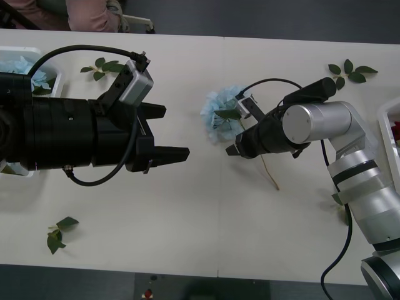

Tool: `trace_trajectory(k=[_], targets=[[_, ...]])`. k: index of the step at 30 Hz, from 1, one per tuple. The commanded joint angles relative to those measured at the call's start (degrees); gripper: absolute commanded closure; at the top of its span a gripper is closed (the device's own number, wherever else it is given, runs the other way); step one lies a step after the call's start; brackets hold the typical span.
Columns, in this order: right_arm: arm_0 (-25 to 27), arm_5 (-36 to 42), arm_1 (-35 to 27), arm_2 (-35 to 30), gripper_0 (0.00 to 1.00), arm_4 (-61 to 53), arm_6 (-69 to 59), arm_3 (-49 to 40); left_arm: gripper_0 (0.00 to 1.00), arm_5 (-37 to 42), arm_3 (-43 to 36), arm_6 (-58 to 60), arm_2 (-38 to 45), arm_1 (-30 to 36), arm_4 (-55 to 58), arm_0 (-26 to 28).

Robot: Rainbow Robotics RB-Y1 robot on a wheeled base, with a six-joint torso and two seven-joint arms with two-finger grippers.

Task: Put the red flowers into the right box and the blue flowers into the left box

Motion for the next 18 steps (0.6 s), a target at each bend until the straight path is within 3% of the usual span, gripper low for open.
trace_trajectory(k=[1, 2, 5, 7, 18], targets=[[-0.39, 0.03, -0.07, -0.81, 0.41, 0.78, -1.23, -0.09, 0.00, -0.89, -1.54, -1.80, 1.20, -0.02, 0.16, -0.65], [-0.39, 0.12, -0.07, -0.72, 0.68, 1.04, -1.32, -0.09, 0.00, -0.89, -1.54, -1.80, 1.20, -0.02, 0.16, -0.65], [-0.39, 0.03, -0.07, -0.72, 0.94, 1.48, -1.32, 0.52, 0.00, -0.89, -1.54, -1.80, 1.20, -0.02, 0.16, -0.65], [-0.39, 0.12, -0.07, -0.63, 1.00, 1.65, -1.41, 0.61, 0.00, -0.89, -1.54, -1.80, 1.20, -0.02, 0.16, -0.65], [-0.39, -0.41, -0.51, -1.07, 1.00, -0.72, -1.76, 0.44, 0.00, -0.89, -1.54, -1.80, 1.20, -0.02, 0.16, -0.65]])
